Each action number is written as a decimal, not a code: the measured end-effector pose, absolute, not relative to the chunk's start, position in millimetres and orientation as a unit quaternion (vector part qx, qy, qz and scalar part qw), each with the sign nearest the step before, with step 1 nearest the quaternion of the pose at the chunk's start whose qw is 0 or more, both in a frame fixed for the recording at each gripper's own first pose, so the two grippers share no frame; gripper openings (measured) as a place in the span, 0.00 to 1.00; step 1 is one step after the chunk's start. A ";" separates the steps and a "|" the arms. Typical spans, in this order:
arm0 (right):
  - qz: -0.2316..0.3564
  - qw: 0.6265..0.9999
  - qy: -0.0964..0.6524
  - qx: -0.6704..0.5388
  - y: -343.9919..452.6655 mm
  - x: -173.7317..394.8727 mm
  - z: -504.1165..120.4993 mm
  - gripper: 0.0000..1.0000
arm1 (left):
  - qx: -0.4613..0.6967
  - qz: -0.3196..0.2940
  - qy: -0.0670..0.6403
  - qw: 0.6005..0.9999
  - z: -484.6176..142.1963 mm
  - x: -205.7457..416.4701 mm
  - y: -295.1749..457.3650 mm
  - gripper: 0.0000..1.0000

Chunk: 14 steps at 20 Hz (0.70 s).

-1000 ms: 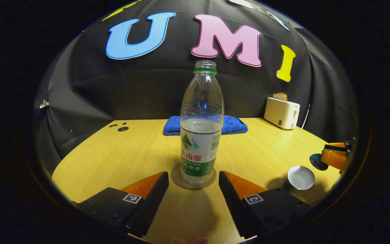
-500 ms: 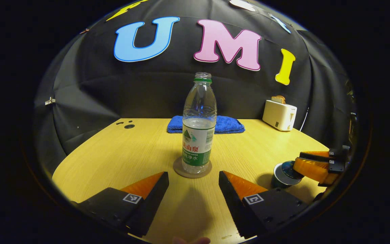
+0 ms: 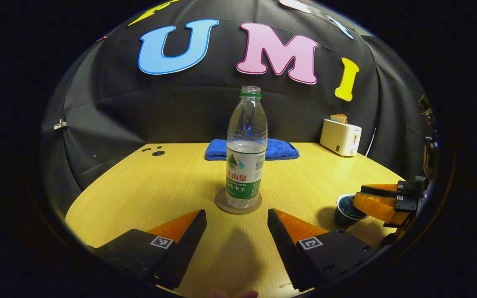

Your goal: Open the teacup lid with one hand, grasp the water bottle and pour water into the teacup with the other hand; after pouring, place the water bottle on the coaster and then close the teacup lid.

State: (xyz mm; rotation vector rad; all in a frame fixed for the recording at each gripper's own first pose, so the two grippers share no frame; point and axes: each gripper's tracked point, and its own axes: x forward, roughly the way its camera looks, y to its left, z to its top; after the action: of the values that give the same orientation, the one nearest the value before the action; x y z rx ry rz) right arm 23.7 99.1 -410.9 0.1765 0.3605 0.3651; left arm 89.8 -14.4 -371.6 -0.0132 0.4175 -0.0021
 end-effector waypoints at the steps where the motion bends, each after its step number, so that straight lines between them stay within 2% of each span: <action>1: 0.180 0.964 0.176 0.085 98.8 23.6 -409.5 0.36 | -0.008 -0.002 0.207 0.978 -372.2 90.7 -15.5 0.94; 2: 0.182 0.963 0.178 0.087 99.4 24.2 -410.1 0.34 | -0.009 -0.003 0.208 0.978 -372.1 91.2 -16.3 0.94; 3: 0.182 0.962 0.183 0.091 99.8 24.1 -411.9 0.36 | -0.009 -0.003 0.208 0.978 -372.2 91.2 -17.2 0.94; 7: 0.167 0.963 0.182 0.106 93.8 29.0 -405.0 0.98 | -0.008 -0.005 0.205 0.979 -364.1 91.7 -21.3 0.94; 14: 0.135 0.968 0.190 0.096 64.7 31.9 -359.5 1.00 | -0.027 0.027 0.225 0.974 -337.6 73.6 -17.1 0.94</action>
State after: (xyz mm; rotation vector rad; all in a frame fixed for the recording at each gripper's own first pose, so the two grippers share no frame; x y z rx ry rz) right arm 31.9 64.7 -359.5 0.1939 0.3837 0.2723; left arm 73.6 -17.1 -337.6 -0.0538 0.4548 0.0553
